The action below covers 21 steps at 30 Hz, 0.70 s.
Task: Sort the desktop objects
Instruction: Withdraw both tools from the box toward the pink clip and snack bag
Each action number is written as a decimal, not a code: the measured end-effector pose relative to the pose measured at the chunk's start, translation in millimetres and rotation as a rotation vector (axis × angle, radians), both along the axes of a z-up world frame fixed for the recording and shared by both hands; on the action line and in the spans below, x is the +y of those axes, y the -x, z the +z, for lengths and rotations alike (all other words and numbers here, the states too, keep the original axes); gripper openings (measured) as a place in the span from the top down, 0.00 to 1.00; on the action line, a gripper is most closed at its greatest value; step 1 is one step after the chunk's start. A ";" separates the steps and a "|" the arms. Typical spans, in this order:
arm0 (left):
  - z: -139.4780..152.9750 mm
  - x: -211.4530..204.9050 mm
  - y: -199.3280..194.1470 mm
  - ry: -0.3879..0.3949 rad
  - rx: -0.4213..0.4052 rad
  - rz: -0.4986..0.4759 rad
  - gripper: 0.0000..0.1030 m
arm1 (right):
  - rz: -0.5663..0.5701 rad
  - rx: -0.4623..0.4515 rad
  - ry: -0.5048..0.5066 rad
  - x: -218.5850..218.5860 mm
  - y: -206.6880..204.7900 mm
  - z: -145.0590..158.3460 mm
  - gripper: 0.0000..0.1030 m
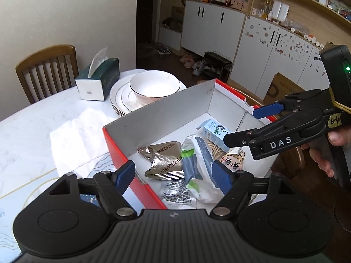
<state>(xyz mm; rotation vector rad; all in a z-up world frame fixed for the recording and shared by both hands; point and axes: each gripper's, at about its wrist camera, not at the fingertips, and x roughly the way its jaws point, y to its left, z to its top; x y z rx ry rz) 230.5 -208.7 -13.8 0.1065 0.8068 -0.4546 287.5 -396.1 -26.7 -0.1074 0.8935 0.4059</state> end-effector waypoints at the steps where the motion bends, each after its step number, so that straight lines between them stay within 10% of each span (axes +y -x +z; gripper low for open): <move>1: 0.9 1.8 2.1 0.000 -0.005 0.002 0.26 | -0.003 -0.003 -0.007 1.0 3.2 1.6 0.08; 21: 27.9 76.1 44.0 0.029 -0.076 0.064 0.00 | -0.034 -0.083 -0.060 49.4 63.3 27.8 0.04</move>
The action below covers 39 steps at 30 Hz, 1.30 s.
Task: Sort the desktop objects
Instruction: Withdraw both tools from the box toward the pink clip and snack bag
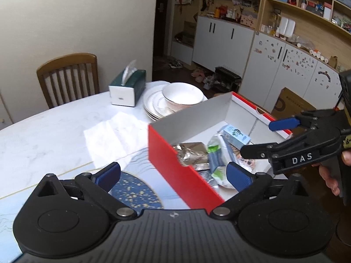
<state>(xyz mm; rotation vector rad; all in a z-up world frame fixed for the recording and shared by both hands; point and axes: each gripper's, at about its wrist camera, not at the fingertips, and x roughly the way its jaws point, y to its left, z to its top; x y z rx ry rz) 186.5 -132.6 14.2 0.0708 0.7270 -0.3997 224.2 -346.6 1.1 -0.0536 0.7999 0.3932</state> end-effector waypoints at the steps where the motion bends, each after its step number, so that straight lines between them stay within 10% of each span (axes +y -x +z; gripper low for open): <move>1: 0.9 4.4 1.4 0.000 -0.004 0.004 0.00 | -0.002 -0.002 -0.005 2.8 2.5 0.8 0.04; 39: -73.0 189.0 75.0 -0.086 0.046 0.123 0.00 | 0.124 0.074 -0.047 162.1 78.3 -18.3 0.04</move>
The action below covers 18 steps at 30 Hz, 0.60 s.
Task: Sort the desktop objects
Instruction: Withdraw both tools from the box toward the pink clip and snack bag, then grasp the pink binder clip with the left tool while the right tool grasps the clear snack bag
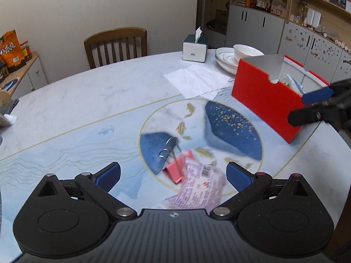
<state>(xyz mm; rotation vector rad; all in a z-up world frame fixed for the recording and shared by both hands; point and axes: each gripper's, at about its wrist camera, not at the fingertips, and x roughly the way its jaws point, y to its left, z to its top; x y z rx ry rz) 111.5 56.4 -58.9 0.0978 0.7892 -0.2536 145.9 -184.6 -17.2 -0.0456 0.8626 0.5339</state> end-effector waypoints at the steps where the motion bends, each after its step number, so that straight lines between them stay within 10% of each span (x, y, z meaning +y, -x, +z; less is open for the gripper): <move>1: -1.6 2.8 -1.9 0.000 -0.002 0.002 0.00 | 0.010 0.008 0.004 4.8 1.8 -2.7 0.04; 18: -51.9 45.2 -26.1 -0.090 0.081 0.051 0.00 | 0.030 0.079 0.021 64.4 17.0 -29.1 0.05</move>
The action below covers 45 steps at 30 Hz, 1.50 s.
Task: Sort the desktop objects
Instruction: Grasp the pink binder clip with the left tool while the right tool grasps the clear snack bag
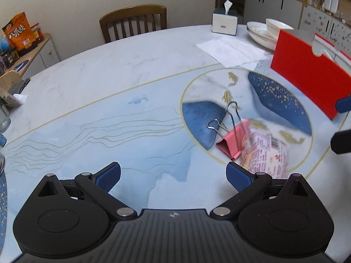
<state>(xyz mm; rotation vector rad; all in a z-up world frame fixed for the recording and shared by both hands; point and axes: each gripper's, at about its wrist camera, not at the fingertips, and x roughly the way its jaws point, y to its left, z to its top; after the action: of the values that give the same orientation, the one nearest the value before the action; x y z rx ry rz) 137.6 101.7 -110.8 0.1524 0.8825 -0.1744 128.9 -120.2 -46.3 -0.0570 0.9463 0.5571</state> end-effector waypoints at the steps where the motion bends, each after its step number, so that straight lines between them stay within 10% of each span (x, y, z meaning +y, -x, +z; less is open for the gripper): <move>1: -1.9 -1.0 -0.5 -0.001 0.000 -0.011 0.00 | -0.001 0.003 -0.004 3.0 -1.2 -0.5 0.05; 29: -26.4 -74.7 -20.9 -0.046 -0.029 -0.289 0.02 | -0.180 0.223 -0.018 5.0 -40.7 -53.3 0.16; 45: -25.4 -85.0 -24.7 -0.056 -0.079 -0.362 0.42 | -0.157 0.259 -0.003 -6.9 -41.8 -62.0 0.30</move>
<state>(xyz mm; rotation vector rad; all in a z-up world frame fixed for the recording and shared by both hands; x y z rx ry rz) 162.4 16.7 -136.1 0.3693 0.7764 -0.4780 170.7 -127.1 -108.3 0.0937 1.1911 0.4266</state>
